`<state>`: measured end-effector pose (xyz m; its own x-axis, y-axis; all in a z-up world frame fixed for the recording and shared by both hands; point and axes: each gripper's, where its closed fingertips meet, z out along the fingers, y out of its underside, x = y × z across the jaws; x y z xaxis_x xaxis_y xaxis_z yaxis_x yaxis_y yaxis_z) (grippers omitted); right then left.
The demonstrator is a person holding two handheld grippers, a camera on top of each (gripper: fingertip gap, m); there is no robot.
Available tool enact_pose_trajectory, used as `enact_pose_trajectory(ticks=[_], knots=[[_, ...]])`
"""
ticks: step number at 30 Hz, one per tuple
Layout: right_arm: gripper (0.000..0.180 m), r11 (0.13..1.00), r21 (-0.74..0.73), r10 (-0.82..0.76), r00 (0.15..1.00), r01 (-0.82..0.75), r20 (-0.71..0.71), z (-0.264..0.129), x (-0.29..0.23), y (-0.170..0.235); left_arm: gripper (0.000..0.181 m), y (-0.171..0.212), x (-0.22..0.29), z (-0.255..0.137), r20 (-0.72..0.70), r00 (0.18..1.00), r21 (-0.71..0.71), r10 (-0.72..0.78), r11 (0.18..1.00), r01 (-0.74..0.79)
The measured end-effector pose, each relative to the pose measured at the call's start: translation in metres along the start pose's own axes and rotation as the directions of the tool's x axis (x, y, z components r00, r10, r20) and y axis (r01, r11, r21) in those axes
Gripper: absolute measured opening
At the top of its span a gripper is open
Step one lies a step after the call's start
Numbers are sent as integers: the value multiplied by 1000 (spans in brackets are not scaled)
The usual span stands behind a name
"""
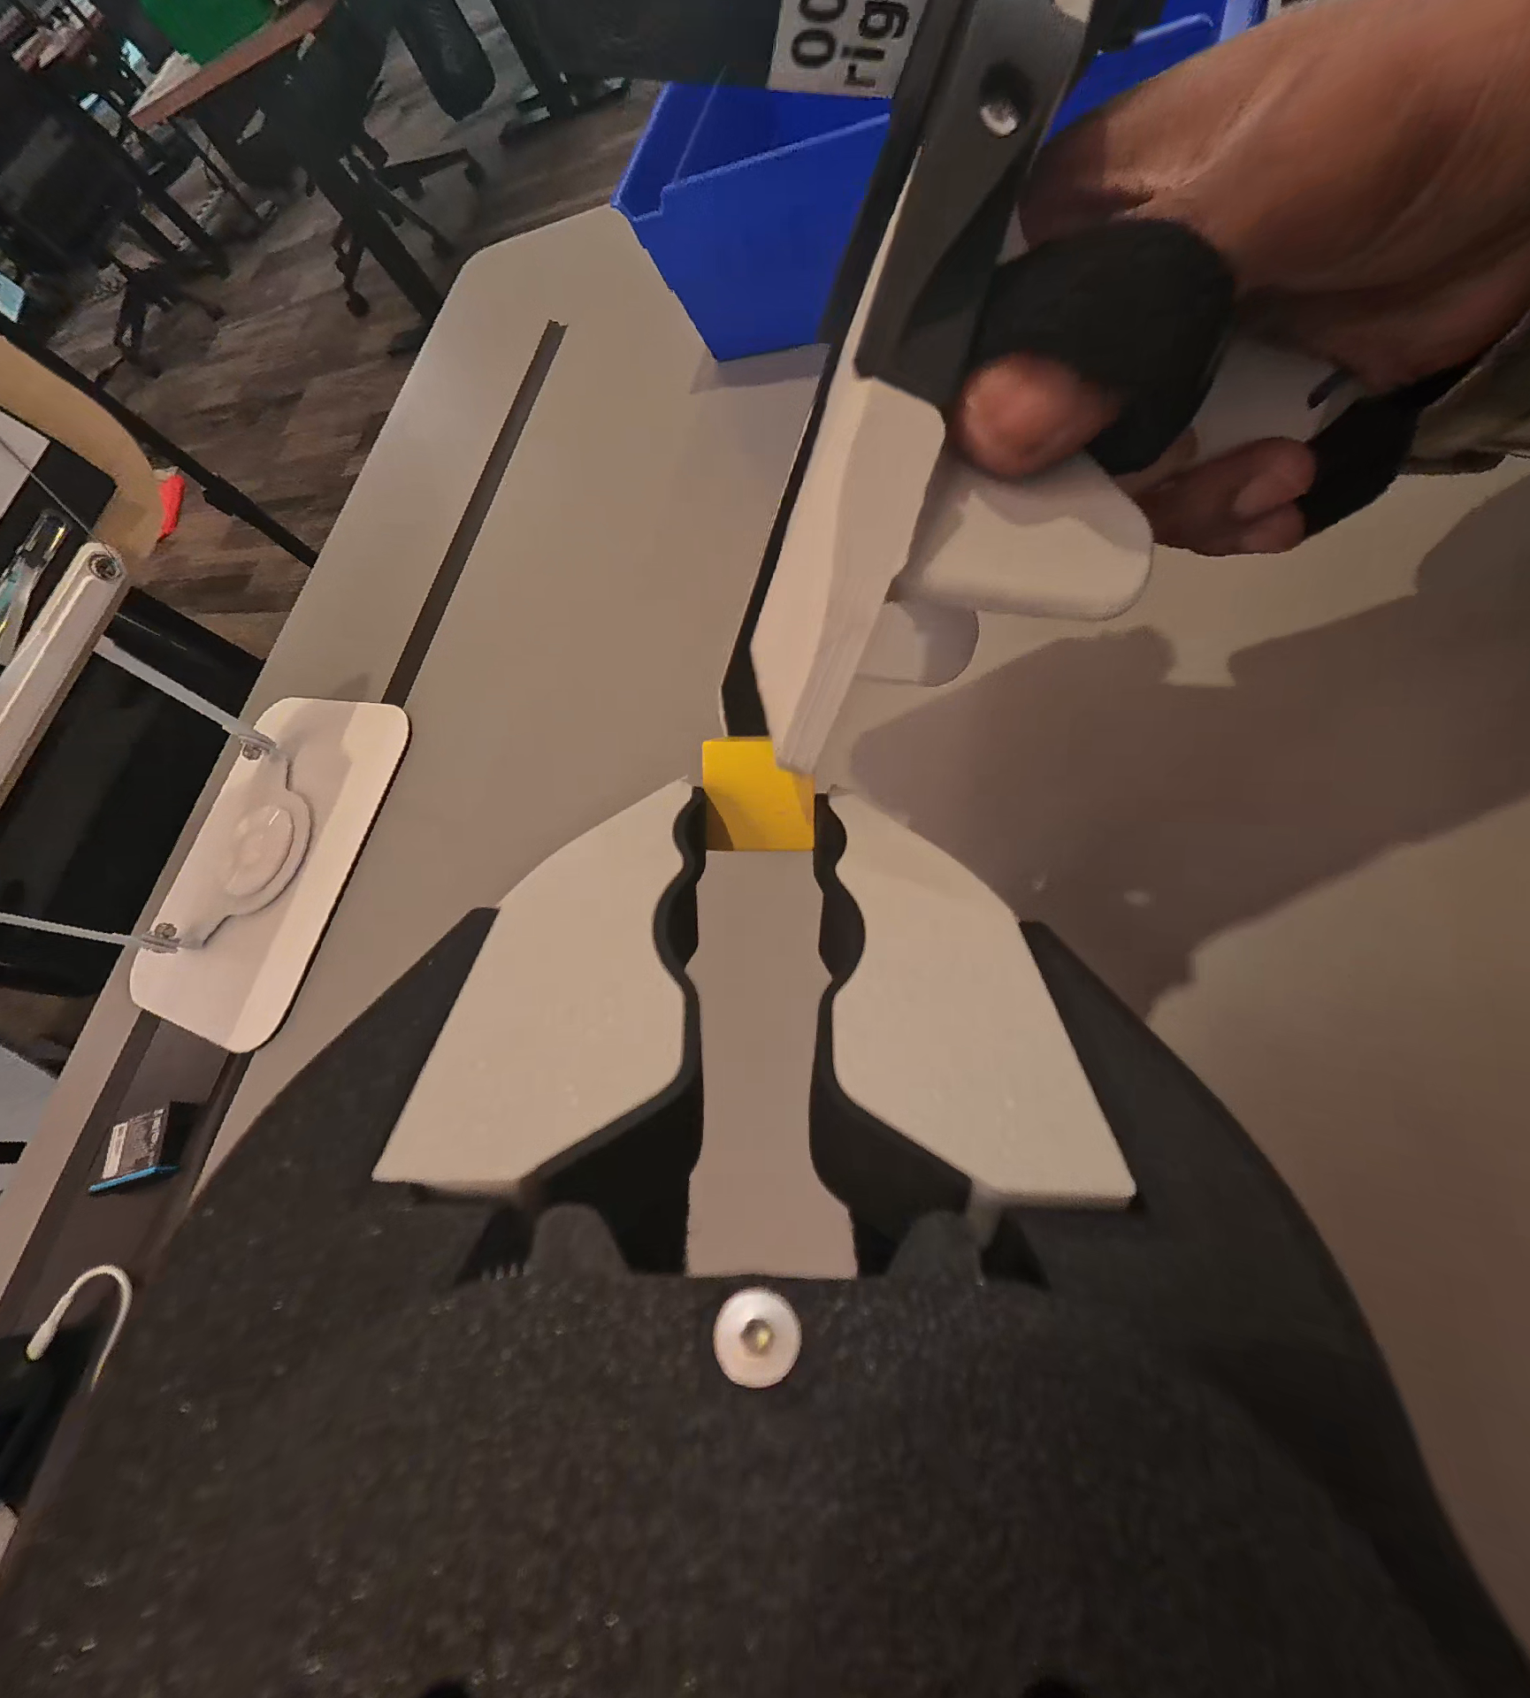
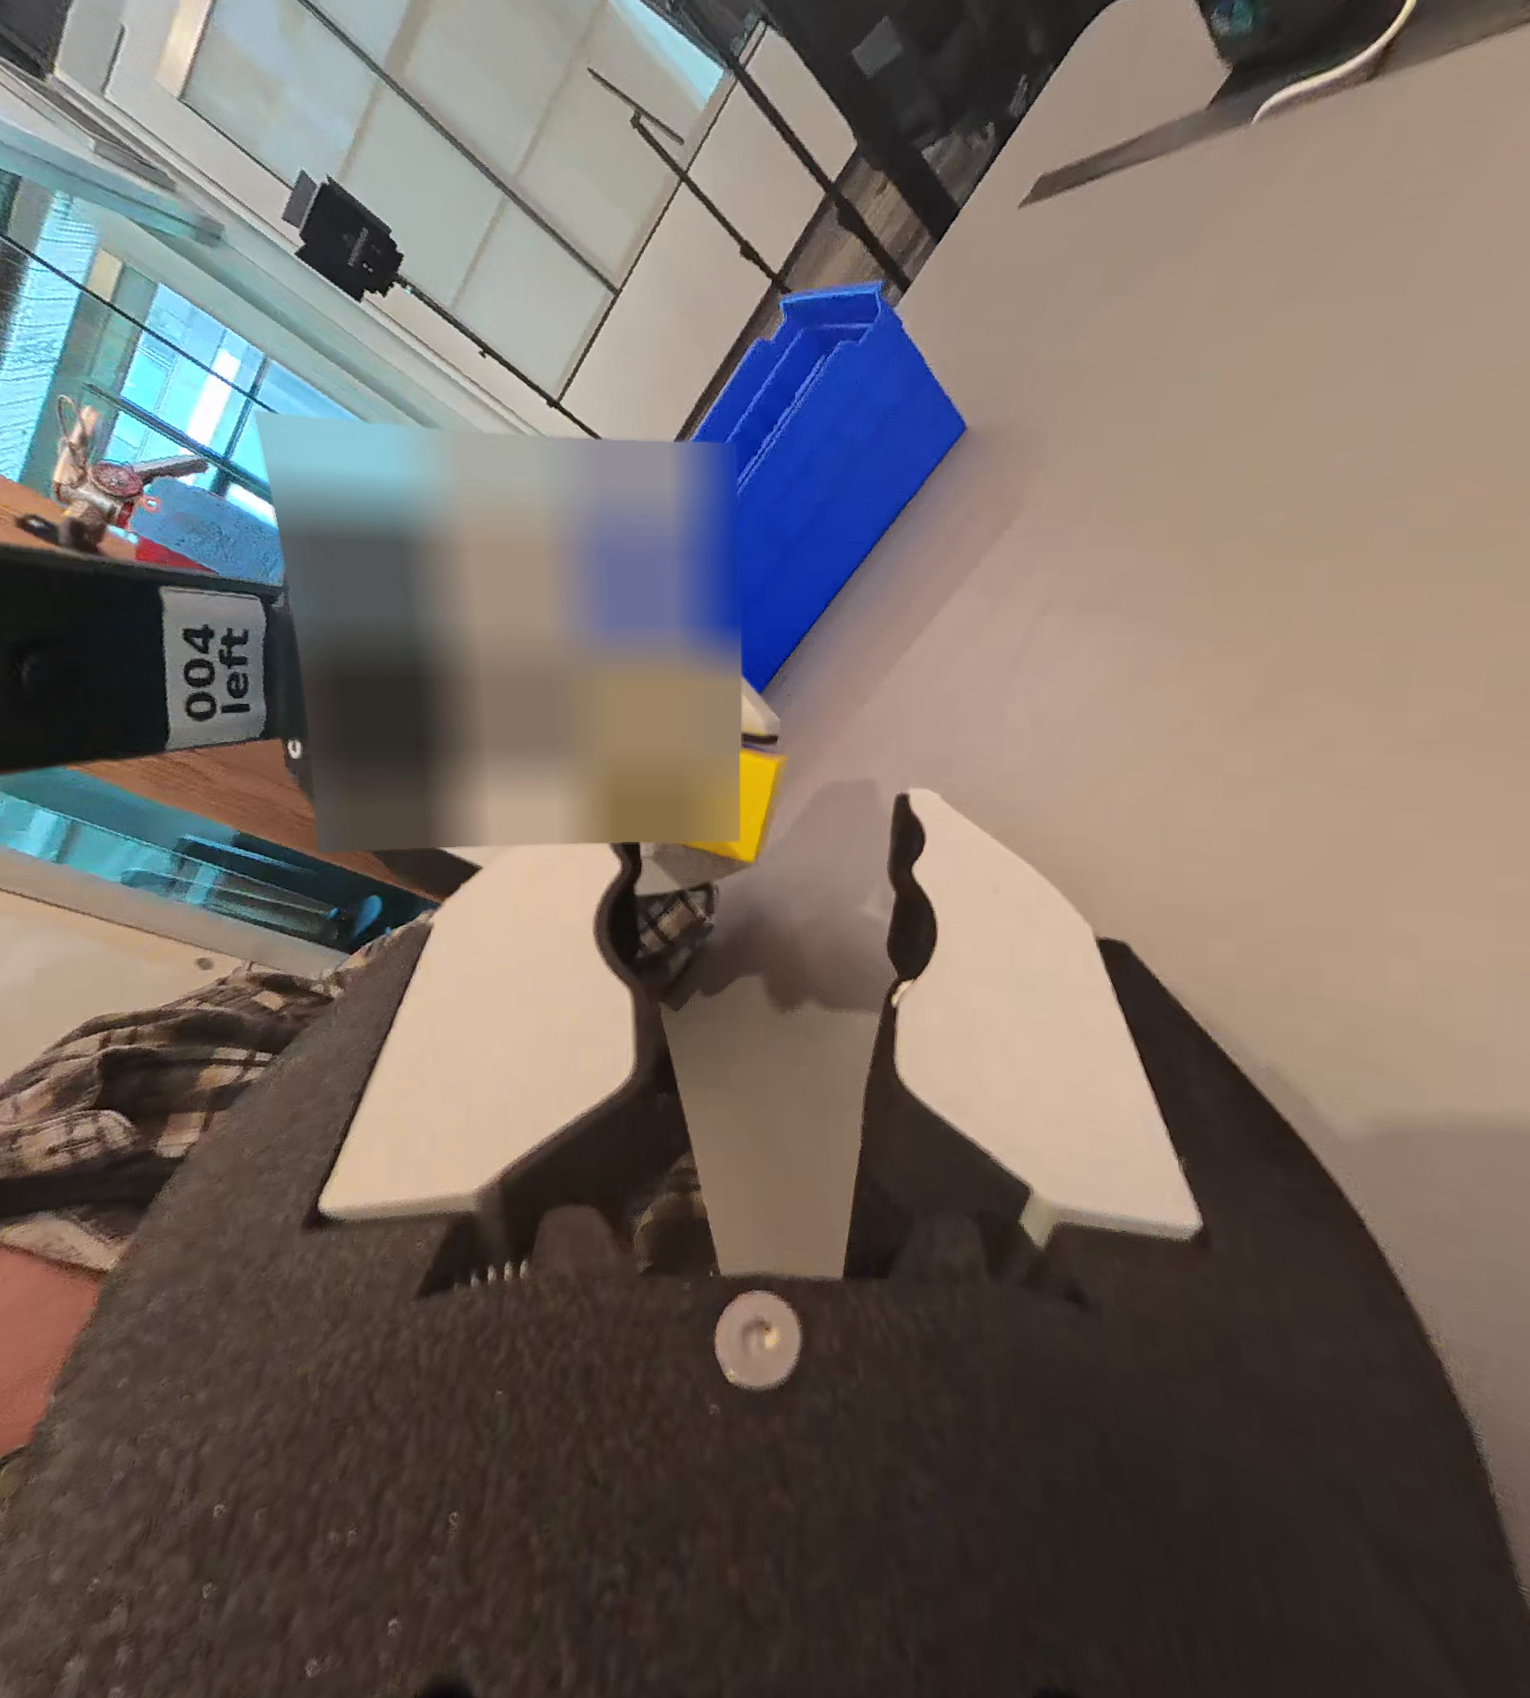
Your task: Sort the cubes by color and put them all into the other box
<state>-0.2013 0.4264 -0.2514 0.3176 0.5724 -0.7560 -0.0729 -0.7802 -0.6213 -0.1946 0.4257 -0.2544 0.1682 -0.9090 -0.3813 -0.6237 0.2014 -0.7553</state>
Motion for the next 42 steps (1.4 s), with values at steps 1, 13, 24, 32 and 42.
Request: enact_pose_trajectory(ticks=[1,13,24,32,42], knots=[[51,1000,-10,5,1000,-5,1,2,1,2,22,0,1,1,2,1000,-5,11,1000,-11],[22,999,-42,-19,999,18,-29,-52,3,-3,52,-22,17,13,-112,988,88,-107,989,117],[22,887,-443,-406,680,131,-611,-325,116,10,58,-9,32,20,-420,841,211,-340,865,455],[23,669,-739,-542,731,78,-414,-367,173,70,48,-23,27,34,-452,823,244,-344,840,485],[23,486,-852,-624,760,194,-183,-349,197,101,41,-31,28,54,-463,819,201,-339,860,469]])
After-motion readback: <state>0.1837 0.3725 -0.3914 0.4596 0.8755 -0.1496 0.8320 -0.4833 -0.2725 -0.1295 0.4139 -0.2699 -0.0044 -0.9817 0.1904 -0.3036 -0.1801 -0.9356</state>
